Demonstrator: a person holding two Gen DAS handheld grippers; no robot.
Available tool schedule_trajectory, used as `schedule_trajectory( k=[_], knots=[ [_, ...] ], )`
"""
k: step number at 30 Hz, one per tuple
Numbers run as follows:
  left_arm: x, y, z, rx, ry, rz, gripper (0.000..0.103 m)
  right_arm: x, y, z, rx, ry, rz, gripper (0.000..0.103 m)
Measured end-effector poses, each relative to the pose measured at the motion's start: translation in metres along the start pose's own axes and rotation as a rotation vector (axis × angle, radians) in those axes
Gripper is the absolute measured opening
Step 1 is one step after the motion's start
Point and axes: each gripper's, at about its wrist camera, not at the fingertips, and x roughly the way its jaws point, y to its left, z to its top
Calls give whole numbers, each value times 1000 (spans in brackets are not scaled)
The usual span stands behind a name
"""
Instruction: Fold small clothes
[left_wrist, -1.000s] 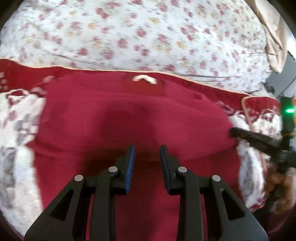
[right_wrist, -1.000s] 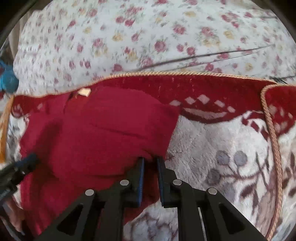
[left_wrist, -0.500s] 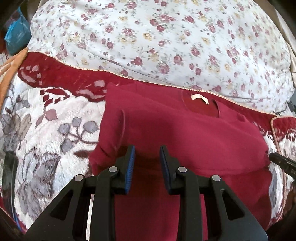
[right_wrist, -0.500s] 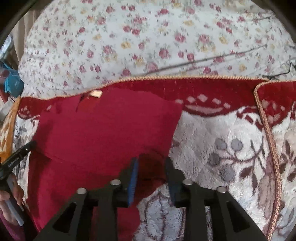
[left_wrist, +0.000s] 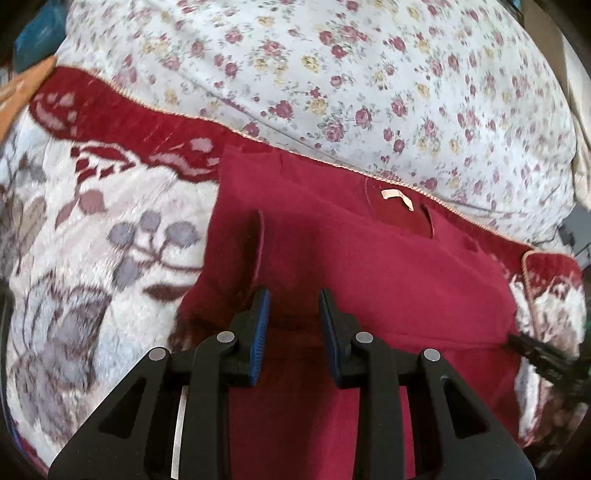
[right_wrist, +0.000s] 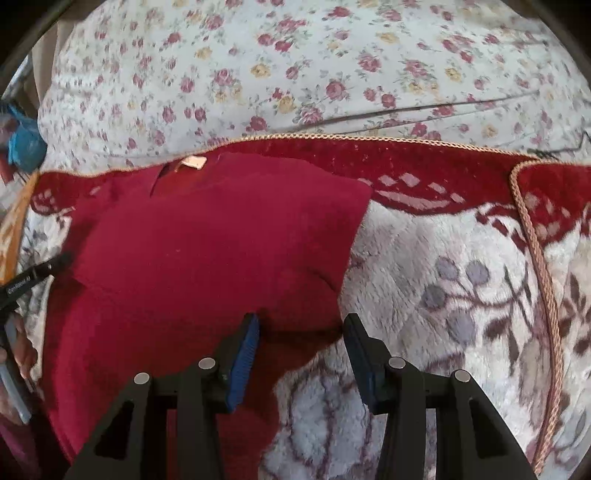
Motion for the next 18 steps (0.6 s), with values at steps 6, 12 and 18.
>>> schedule_trajectory(
  k=[6,12,18],
  knots=[
    [-32,5,-27,8,2,47,26,3,-10,-8,87,35,39,46],
    [-57,22,-69,20,50,45,26,-34,-6,-44,100,-2,109,51],
    [-67,35,-96,-41,77,-6,45,-35,4,-74,94,11,178,52]
  ],
)
